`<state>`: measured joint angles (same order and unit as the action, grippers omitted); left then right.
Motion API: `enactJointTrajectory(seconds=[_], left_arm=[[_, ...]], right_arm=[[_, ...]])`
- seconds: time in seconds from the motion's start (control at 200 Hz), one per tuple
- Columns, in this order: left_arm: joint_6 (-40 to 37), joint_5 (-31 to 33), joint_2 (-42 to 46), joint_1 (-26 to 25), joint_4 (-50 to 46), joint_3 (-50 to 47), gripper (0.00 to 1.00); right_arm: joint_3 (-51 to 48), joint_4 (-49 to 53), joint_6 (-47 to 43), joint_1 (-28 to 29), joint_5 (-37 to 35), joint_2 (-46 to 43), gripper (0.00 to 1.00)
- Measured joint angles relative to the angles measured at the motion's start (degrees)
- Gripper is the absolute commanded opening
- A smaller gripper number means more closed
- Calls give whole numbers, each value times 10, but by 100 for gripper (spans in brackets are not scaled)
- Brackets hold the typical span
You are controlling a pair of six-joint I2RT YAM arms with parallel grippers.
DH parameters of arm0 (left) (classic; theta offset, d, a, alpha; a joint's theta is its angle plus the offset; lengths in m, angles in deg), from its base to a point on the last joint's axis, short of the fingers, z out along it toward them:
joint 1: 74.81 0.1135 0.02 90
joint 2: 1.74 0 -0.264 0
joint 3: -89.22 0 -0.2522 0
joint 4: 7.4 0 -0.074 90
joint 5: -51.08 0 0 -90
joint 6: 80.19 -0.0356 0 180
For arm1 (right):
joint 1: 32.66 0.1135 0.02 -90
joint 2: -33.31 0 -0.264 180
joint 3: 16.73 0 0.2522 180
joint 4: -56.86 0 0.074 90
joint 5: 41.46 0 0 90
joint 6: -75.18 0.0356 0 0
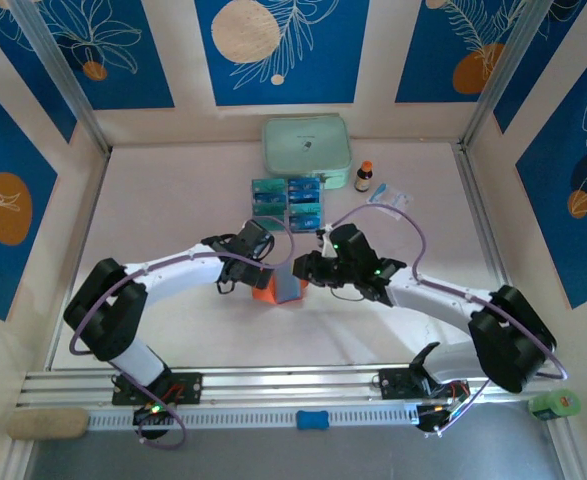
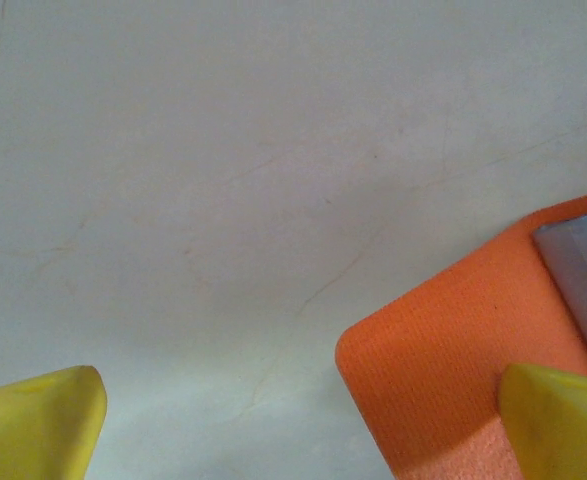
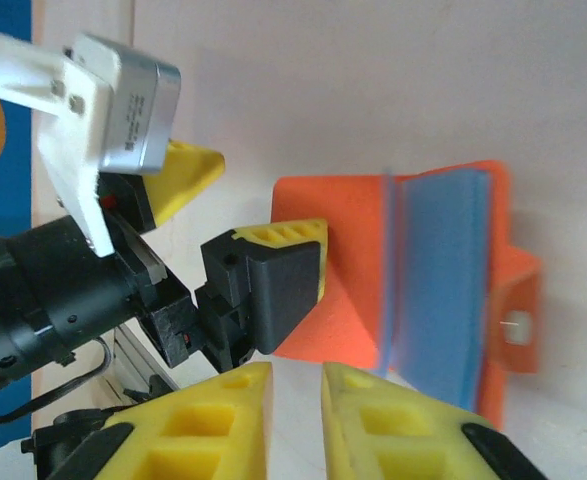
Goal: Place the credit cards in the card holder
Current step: Open the card holder at the center of the table.
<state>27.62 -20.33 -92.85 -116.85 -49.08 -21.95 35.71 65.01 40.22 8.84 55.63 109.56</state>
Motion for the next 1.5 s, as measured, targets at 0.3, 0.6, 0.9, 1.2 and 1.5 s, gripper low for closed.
enactJointTrajectory(seconds=[0.3,0.6,0.9,1.2,1.5], left_arm=[[-3,10,-1,0,0,0,100],[-3,12,-1,0,4,0,100],[-13,27,-6,0,5,-1,100],[-13,47,-50,4,7,-1,100],[2,48,-50,4,18,-11,100]], right_arm=[[33,-4,-9,4,5,77,10],[49,-25,-13,-15,17,169,2],[7,-54,-3,-34,16,187,0],[-16,-83,20,-24,8,189,0],[-17,-83,20,-22,8,188,0]])
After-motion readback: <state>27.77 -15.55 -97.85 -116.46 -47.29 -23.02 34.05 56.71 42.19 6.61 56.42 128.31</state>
